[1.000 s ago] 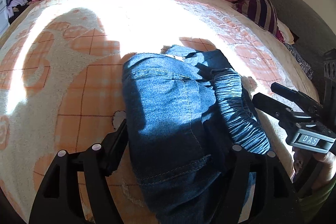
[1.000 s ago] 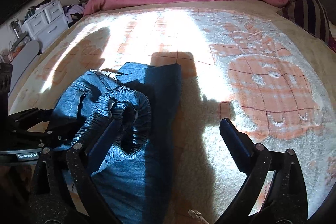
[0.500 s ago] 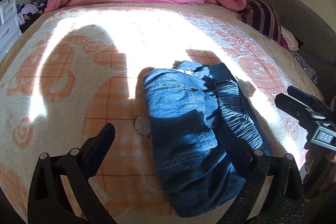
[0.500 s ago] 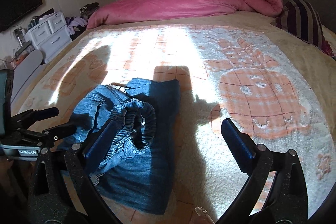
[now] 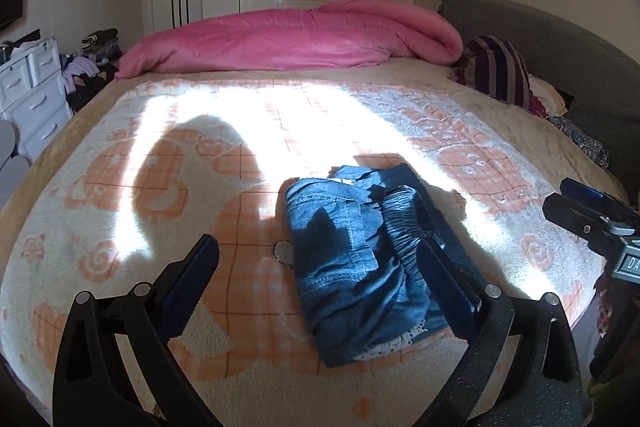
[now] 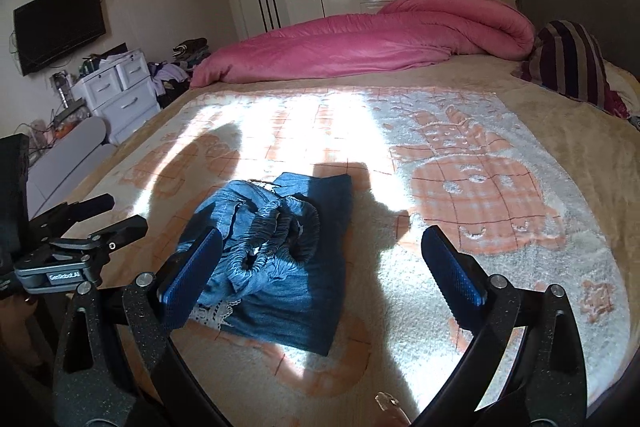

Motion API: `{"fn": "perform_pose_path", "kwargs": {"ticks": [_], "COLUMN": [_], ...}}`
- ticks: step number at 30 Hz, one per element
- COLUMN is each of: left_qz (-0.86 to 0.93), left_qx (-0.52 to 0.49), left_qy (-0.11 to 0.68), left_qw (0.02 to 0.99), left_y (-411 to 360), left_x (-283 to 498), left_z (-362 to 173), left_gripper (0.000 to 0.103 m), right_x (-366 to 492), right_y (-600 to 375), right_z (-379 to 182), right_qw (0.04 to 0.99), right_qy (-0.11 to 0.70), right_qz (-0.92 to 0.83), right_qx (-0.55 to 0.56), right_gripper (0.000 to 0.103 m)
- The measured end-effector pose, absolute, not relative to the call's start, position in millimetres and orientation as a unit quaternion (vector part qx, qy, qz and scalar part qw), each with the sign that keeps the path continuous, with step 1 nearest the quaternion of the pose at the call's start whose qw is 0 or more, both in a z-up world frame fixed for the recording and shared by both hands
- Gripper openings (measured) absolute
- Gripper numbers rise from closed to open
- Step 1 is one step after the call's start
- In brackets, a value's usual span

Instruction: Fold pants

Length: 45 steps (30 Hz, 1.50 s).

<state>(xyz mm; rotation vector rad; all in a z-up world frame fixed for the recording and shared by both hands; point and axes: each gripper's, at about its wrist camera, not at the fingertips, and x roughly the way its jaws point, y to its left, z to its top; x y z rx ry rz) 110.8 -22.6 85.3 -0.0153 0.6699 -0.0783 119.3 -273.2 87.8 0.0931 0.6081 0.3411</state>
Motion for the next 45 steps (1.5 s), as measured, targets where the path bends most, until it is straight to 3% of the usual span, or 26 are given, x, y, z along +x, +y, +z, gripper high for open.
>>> {"fn": "perform_pose_path", "kwargs": {"ticks": [14, 33, 45], "left_qz": [-0.038, -0.033, -0.039], "left_qx": [0.006, 0.010, -0.001], "left_qy": [0.337, 0.360, 0.388], "left_qw": [0.941, 0.932, 0.921], "left_y": [-29.7, -27.4, -29.7], "left_x": [63.9, 37.0, 33.6], "left_z": [75.9, 55.3, 21.6], "left_gripper": [0.099, 0.099, 0.099], "right_x": [70.0, 41.9, 46.7], "right_y": [-282.4, -282.4, -280.7], "right_z": [99.4, 77.7, 25.5], "right_qw": [0.951, 0.947, 0.928], "right_qy": [0.256, 0.264, 0.345], "right_qz": [0.170, 0.180, 0.140], "right_qx": [0.026, 0.026, 0.016], "right_gripper": [0.094, 0.094, 0.094]}}
